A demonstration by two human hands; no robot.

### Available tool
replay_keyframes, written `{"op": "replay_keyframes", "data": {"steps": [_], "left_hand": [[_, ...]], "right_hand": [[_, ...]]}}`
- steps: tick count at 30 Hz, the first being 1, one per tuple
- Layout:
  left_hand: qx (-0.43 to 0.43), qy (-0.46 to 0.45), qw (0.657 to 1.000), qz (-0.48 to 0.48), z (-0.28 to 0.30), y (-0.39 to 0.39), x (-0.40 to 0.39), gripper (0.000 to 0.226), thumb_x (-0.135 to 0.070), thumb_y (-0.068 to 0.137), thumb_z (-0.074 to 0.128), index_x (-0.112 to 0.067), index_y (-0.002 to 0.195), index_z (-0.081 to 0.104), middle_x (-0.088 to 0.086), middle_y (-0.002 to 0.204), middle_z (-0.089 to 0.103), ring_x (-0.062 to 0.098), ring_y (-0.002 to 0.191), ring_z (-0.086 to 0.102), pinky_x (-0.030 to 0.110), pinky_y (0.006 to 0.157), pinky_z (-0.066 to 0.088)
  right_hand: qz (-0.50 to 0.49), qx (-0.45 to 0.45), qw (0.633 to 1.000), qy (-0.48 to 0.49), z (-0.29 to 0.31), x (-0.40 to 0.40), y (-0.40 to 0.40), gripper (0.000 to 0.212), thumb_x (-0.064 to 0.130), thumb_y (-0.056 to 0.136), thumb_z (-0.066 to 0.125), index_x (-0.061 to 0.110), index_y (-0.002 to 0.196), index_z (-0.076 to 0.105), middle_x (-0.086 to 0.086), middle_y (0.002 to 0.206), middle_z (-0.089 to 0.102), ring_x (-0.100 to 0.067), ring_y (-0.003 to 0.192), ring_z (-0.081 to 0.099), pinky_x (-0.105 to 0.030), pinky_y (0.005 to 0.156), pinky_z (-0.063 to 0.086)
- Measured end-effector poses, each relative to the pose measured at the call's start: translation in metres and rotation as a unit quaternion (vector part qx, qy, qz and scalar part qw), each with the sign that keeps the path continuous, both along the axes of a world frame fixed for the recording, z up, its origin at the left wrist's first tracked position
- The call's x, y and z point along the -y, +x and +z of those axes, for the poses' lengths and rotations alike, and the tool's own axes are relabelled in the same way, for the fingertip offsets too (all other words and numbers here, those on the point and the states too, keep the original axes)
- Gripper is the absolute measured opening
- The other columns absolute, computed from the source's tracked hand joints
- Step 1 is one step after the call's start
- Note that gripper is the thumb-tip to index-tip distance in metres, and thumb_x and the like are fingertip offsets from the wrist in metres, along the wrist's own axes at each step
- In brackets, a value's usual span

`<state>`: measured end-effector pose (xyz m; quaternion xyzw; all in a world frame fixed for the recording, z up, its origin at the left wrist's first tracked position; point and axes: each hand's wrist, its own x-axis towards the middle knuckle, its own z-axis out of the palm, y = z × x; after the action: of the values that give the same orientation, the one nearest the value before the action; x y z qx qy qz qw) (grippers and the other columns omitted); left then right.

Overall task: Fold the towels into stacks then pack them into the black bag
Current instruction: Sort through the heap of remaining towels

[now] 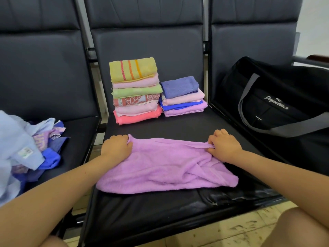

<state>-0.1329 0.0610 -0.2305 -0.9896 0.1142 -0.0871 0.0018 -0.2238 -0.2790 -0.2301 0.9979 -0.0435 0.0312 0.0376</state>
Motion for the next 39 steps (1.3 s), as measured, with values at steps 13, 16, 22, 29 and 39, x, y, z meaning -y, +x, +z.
{"op": "replay_keyframes", "data": {"steps": [13,16,22,29,39], "left_hand": [[0.012,0.002,1.0,-0.004,-0.001,-0.001,0.002,0.03,-0.032,0.1,0.036,-0.012,0.103,0.058,0.003,0.094,0.059,0.017,0.079,0.049,0.03,0.068,0.04],[0.009,0.006,1.0,0.0,-0.002,-0.001,0.003,0.03,-0.032,0.1,0.035,-0.012,0.102,0.057,0.004,0.096,0.061,0.017,0.078,0.049,0.03,0.067,0.04],[-0.016,-0.02,1.0,0.017,0.002,-0.004,0.004,0.03,-0.031,0.101,0.034,-0.012,0.088,0.053,0.006,0.091,0.059,0.019,0.078,0.05,0.032,0.07,0.041],[-0.081,-0.38,0.92,0.055,0.048,-0.002,0.008,0.035,-0.022,0.102,0.032,0.0,0.106,0.059,0.017,0.11,0.061,0.028,0.093,0.054,0.032,0.077,0.04],[0.021,-0.71,0.704,-0.005,0.194,-0.041,0.002,0.027,-0.022,0.094,0.036,-0.017,0.091,0.062,-0.003,0.09,0.06,0.016,0.089,0.053,0.032,0.079,0.043]], "right_hand": [[0.056,0.016,0.989,0.135,-0.006,0.018,-0.004,0.034,0.041,0.1,0.038,0.018,0.109,0.062,0.001,0.112,0.053,-0.016,0.107,0.041,-0.033,0.095,0.035],[0.059,0.013,0.993,0.098,-0.007,0.016,-0.002,0.031,0.037,0.101,0.036,0.017,0.111,0.059,-0.001,0.113,0.051,-0.018,0.109,0.041,-0.033,0.092,0.034],[0.047,0.005,0.994,0.096,-0.006,0.014,0.004,0.025,0.039,0.096,0.05,0.019,0.104,0.062,0.001,0.111,0.051,-0.018,0.111,0.041,-0.031,0.092,0.037],[0.051,0.083,0.975,0.199,0.032,0.003,0.005,0.02,0.022,0.09,0.058,0.023,0.07,0.05,-0.002,0.094,0.054,-0.023,0.101,0.05,-0.035,0.085,0.044],[0.044,0.27,0.698,0.662,0.206,-0.022,-0.006,0.02,0.025,0.087,0.066,0.01,0.1,0.069,-0.003,0.097,0.07,-0.014,0.085,0.062,-0.03,0.076,0.05]]}}
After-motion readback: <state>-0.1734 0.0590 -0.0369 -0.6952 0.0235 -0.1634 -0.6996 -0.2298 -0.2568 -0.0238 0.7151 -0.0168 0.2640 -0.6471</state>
